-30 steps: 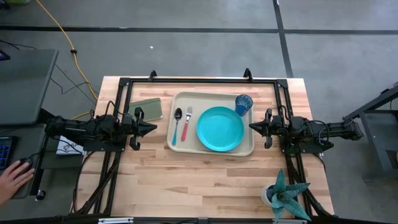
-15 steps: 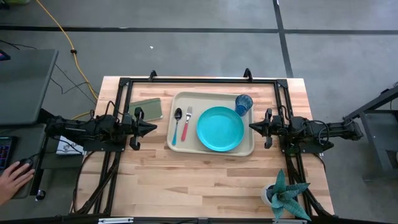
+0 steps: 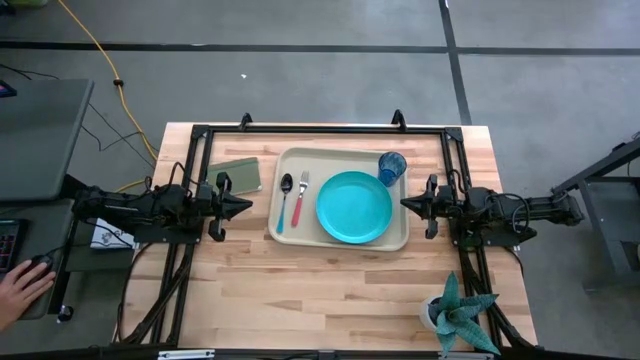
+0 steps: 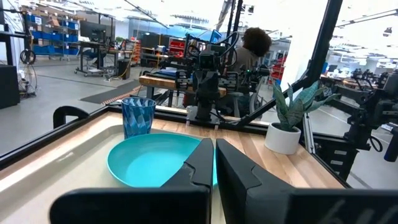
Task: Pick and place plate/cup/fork/spoon on tray
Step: Return to Home Position
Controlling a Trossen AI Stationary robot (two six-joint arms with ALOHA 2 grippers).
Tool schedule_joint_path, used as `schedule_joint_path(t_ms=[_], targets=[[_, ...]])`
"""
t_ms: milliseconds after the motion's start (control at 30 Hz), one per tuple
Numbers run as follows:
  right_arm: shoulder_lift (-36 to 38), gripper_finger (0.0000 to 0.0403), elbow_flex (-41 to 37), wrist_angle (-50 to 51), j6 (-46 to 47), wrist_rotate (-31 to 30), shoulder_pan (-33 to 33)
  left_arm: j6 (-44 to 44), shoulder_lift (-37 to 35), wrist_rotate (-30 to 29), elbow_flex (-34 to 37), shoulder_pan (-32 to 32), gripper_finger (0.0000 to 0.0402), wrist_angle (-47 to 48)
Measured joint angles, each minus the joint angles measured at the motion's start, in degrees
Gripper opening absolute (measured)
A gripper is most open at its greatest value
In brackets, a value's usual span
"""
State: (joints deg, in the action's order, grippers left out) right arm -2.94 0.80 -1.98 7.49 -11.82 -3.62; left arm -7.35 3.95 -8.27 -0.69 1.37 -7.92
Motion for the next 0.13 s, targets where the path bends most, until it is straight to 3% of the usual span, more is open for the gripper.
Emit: schedule_joint_path(t_ms=[133], targets=[[0.00, 0.0000, 0.00, 0.00, 0.01, -0.02, -0.02, 0.02, 0.00, 0.00, 0.00, -0.02, 0.0000, 0.02]])
